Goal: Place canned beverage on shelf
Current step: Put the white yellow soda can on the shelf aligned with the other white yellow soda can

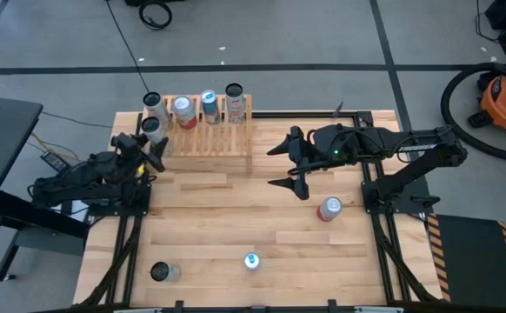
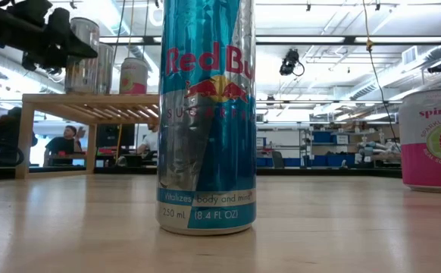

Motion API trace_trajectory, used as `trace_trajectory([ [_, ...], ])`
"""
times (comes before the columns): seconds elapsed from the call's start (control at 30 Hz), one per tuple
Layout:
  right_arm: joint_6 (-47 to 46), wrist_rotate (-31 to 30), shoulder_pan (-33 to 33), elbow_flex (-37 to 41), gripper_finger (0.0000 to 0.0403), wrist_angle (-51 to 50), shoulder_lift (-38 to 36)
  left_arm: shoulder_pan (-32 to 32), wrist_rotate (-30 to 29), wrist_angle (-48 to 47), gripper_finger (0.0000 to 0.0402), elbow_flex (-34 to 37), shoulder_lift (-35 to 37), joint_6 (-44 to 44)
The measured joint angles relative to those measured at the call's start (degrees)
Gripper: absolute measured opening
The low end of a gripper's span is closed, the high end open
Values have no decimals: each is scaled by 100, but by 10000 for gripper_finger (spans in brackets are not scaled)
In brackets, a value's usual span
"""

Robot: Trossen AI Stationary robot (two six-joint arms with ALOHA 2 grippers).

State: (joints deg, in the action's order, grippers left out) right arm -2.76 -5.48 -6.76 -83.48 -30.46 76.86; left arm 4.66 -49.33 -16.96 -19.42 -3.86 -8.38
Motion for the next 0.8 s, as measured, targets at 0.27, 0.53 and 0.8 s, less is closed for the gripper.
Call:
trace_trajectory([
  [0.27, 37, 2, 0, 0, 395, 5, 0, 1, -30, 52, 270, 2, 0, 4],
  [0.53, 37, 2, 0, 0, 395, 11, 0, 1, -34, 49, 286, 2, 0, 14],
  [0.8, 37, 4, 0, 0, 395, 33, 0, 1, -32, 44, 288, 2, 0, 69],
])
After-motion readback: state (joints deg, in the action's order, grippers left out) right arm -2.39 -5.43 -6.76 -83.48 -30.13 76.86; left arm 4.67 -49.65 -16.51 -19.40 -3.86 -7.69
